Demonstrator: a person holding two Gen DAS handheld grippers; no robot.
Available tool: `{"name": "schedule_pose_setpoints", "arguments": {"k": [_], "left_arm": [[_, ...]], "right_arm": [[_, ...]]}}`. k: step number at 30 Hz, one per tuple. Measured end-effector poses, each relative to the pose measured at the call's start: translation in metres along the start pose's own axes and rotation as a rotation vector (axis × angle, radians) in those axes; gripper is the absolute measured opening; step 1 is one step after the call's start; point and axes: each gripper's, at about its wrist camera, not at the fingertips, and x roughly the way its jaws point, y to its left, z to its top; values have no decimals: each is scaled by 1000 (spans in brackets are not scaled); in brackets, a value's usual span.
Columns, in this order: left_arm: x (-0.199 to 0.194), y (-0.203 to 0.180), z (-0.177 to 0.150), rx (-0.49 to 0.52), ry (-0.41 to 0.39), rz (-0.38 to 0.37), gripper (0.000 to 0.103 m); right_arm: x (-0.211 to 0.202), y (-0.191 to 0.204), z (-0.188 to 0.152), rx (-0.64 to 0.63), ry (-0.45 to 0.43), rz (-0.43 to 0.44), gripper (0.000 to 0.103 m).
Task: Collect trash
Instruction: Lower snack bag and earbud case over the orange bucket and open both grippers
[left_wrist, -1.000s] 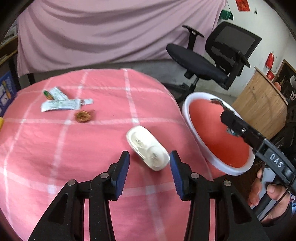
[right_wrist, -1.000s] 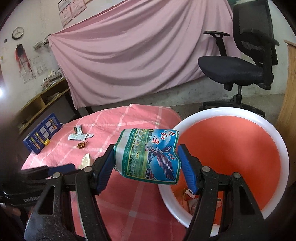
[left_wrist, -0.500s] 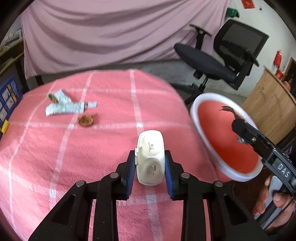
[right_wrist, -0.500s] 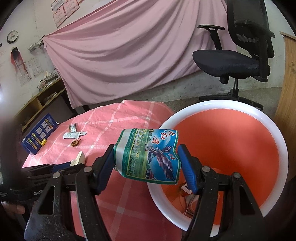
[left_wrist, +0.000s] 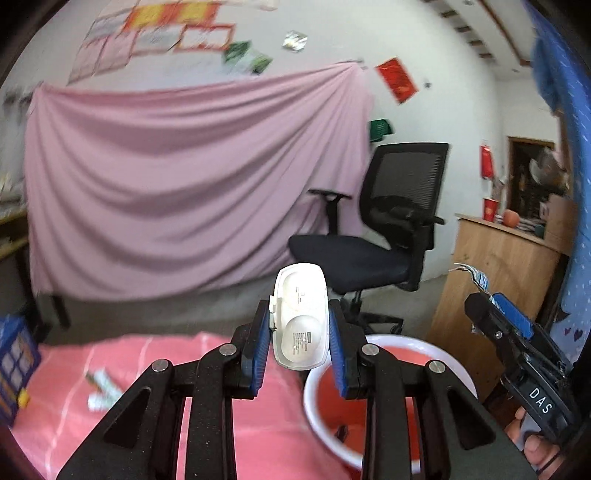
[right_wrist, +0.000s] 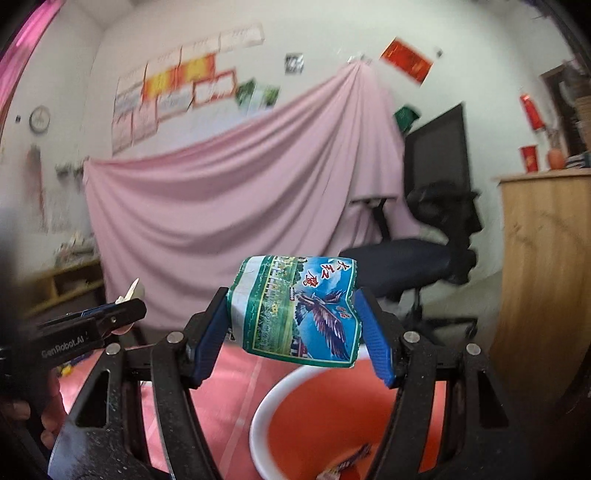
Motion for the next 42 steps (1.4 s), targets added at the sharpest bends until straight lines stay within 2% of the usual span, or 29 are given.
{"name": "schedule_pose_setpoints", "arguments": {"k": [3, 8, 13, 19, 23, 27, 32, 35, 37, 42], "left_arm": [[9, -18, 2, 46, -19, -30, 25], [22, -36, 0, 62, -11, -97, 25], [43, -54, -6, 76, 60, -132, 25], [66, -57, -13, 16, 193, -156, 25], [80, -55, -18, -20, 266, -153, 25], [81, -51, -23, -48, 304, -161, 25], [81, -49, -24, -45, 322, -168, 27], [81, -47, -25, -59, 331, -168, 37], [80, -45, -26, -72, 336, -164, 37], [72, -34, -24, -97, 312, -115, 39]], "right_arm": [[1, -16, 3, 26, -7, -42, 84], [3, -42, 5, 87, 26, -99, 84], [7, -56, -3, 122, 78, -117, 84], [18, -65, -14, 143, 167, -121, 85], [31, -68, -24, 148, 247, -130, 85], [42, -71, -31, 155, 304, -127, 85], [49, -76, -36, 166, 340, -124, 86], [52, -78, -38, 178, 356, -129, 86], [52, -79, -37, 180, 359, -132, 88], [51, -78, -36, 182, 352, -132, 94]]}}
